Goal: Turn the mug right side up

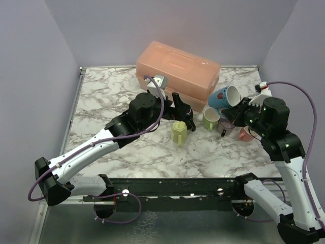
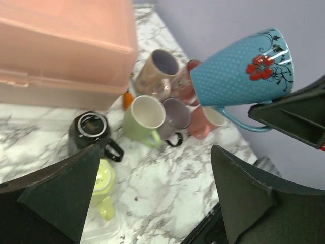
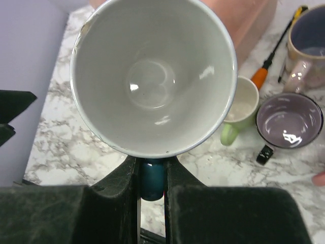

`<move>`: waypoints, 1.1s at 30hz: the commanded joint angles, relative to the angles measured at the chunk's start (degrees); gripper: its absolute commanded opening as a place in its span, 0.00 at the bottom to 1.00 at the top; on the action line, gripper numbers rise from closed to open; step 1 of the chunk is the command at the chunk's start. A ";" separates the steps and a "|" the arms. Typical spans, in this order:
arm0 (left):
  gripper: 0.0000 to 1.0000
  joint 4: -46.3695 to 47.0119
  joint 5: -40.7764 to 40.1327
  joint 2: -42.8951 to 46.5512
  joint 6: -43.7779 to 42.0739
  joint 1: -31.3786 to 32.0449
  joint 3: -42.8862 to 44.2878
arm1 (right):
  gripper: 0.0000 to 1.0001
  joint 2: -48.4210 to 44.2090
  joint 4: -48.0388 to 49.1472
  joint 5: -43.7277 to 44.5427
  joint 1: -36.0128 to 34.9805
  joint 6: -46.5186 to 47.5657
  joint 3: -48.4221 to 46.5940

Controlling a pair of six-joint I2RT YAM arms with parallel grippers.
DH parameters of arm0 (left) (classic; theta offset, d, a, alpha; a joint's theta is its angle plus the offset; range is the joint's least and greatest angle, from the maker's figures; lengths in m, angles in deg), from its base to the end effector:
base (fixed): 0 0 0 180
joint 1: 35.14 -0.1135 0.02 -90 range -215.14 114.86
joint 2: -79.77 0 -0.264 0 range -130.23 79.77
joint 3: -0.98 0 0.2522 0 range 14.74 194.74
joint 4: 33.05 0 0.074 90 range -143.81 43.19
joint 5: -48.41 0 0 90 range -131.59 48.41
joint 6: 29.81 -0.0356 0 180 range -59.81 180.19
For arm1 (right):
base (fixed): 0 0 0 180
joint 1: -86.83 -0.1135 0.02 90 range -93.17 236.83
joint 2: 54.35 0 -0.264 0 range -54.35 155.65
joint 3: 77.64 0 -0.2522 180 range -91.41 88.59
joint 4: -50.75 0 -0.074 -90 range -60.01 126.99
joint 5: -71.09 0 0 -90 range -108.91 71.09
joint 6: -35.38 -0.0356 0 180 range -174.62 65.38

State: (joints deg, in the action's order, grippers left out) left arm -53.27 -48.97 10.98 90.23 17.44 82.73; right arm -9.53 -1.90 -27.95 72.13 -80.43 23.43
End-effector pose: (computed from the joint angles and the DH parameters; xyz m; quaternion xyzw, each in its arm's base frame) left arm 0.1730 -0.2186 0.4024 0.1046 0.7428 -0.3991 0.5273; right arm 0.1389 0.0422 0.4063 0.0325 0.8099 0.2616 0.5240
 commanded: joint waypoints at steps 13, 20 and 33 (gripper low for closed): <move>0.90 -12.34 -11.64 -4.25 2.86 -0.22 -6.11 | 0.00 9.38 -4.71 26.62 -25.07 -7.91 6.55; 0.90 -13.13 -10.64 -3.27 2.96 -0.26 -9.69 | 0.00 17.78 -15.35 39.89 -37.13 -24.83 5.83; 0.90 -11.90 -4.34 -5.56 4.09 -0.22 -13.69 | 0.00 22.32 -18.44 40.11 -37.81 -38.67 12.63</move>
State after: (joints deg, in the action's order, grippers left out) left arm -66.19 -57.21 6.52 93.21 17.37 70.29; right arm 12.06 -20.96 8.92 34.67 -113.30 34.14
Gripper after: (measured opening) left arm 0.901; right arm 0.150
